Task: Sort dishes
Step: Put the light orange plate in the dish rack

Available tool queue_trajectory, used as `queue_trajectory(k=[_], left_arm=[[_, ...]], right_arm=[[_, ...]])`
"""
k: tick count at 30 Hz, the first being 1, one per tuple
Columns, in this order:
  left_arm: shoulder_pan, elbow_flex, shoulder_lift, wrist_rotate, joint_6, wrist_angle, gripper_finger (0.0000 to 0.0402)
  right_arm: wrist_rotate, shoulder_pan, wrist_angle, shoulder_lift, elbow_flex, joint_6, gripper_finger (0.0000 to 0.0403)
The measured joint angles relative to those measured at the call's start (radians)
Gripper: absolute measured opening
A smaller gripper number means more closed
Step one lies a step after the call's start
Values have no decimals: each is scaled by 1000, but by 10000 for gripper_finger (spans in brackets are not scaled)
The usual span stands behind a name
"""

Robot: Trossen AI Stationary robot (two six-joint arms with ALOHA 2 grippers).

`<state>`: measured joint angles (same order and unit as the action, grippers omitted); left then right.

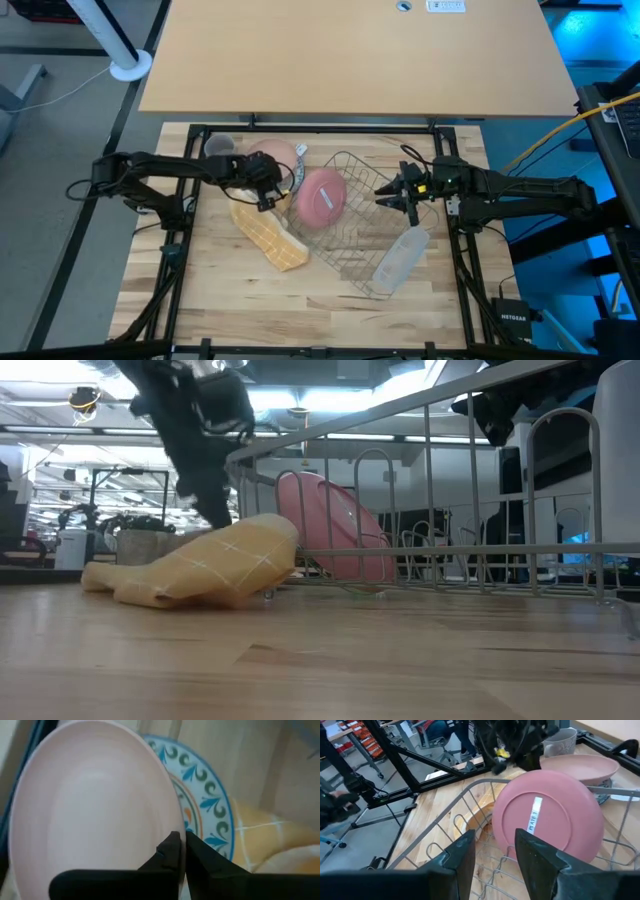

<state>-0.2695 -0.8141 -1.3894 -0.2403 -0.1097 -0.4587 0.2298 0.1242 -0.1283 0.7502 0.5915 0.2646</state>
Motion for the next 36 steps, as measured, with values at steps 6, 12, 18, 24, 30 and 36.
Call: queue_trajectory(k=[6, 12, 18, 24, 30, 36], left_arm=[[-1, -142, 65, -6, 32, -183, 2], [-2, -236, 171, -14, 132, -244, 1], [42, -262, 307, -15, 387, -216, 1], [161, -262, 440, -15, 609, -44, 0], [334, -261, 486, -16, 658, 198, 0], [505, -176, 371, -15, 609, 574, 0]], right_arm=[[0, 0, 0, -1, 0, 0, 143], [0, 0, 0, -1, 0, 0, 143], [0, 0, -2, -3, 0, -3, 143], [0, 0, -1, -3, 0, -27, 143], [0, 0, 0, -3, 0, -42, 143], [-3, 0, 1, -3, 0, -100, 143]])
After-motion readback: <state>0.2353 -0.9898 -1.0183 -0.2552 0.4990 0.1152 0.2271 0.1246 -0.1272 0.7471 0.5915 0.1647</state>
